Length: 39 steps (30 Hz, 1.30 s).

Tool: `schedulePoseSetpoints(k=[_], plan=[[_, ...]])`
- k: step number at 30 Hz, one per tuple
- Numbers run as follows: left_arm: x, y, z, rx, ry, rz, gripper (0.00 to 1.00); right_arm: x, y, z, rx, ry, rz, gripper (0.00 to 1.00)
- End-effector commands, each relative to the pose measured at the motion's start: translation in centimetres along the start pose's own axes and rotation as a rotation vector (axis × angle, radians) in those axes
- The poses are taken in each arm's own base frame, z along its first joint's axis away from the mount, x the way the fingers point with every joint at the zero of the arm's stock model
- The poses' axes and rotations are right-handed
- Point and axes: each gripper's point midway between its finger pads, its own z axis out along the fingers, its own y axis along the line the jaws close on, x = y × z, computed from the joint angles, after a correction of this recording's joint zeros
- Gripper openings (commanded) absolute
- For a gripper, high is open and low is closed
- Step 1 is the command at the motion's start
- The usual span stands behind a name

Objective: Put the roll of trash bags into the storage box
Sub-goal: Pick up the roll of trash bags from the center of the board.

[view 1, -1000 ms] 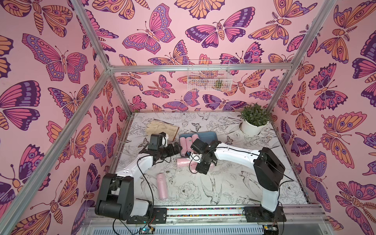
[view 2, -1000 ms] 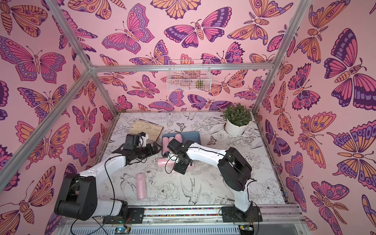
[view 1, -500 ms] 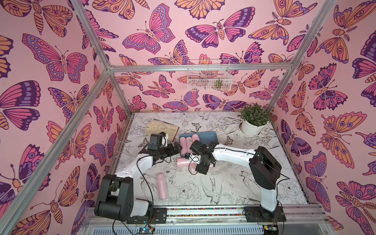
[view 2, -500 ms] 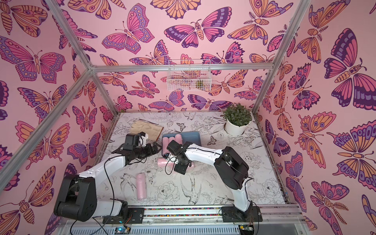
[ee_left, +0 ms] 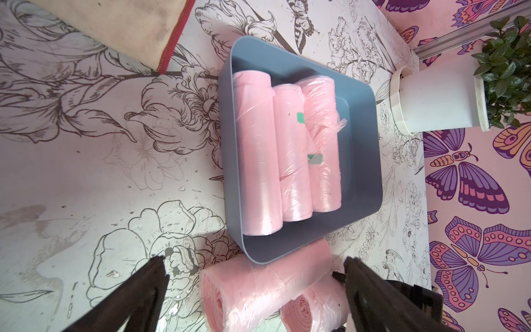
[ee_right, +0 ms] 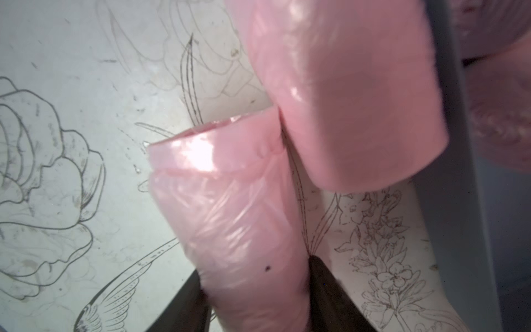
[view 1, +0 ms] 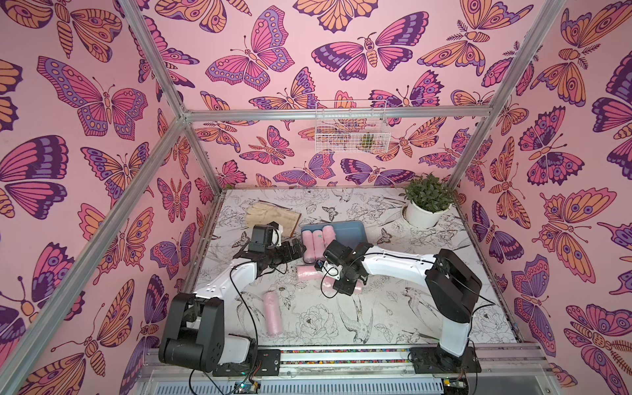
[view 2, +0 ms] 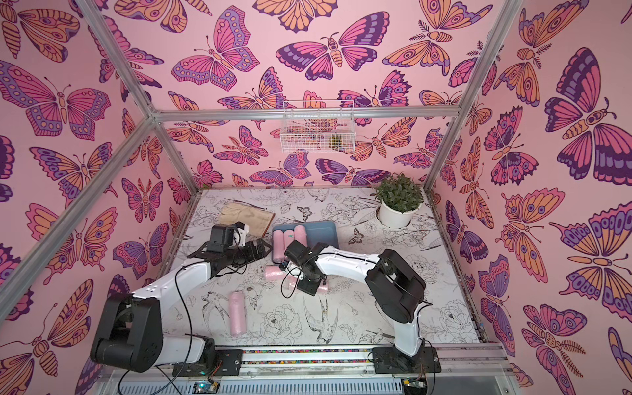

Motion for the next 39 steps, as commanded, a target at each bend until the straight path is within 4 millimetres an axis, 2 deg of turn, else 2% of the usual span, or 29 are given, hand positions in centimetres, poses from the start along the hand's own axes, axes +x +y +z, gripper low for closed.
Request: schedulePoseSetpoints(k=[1, 10, 15, 21, 27, 30, 33, 39], plan=[[0.8, 1.0, 0.3, -0.027, 0.029, -0.028, 1.00, 3.4, 1.8, 0.8, -0.066, 0.118, 0.070, 0.53], [0.9, 1.1, 0.5, -0.030, 0.035, -0.027, 1.00, 5.1, 3.8, 1.0, -0.151, 0.152, 0.249, 0.57], [0.8, 1.0, 0.6, -0.024, 0.039, -0.028, 1.00, 5.0, 4.7, 0.9, -0.200, 0.132, 0.290, 0.62], [1.0, 1.0, 0.5, -0.022, 0.041, -0.029, 1.00, 4.4, 4.5, 0.8, -0.190, 0.104, 0.270, 0.72], [0.9, 0.8, 0.2, -0.021, 0.029, -0.024, 1.00, 3.9, 4.0, 0.9, -0.169, 0.095, 0.234, 0.72], [0.9, 0.9, 0.2, -0.021, 0.029, -0.024, 1.00, 4.1, 3.7, 1.3, -0.139, 0.107, 0.218, 0.67], [0.9, 0.8, 0.2, -0.020, 0.028, -0.022, 1.00, 4.1, 3.5, 1.5, -0.111, 0.102, 0.214, 0.57], [0.9, 0.9, 0.2, -0.022, 0.028, -0.027, 1.00, 4.1, 3.3, 0.9, -0.092, 0.070, 0.231, 0.41]])
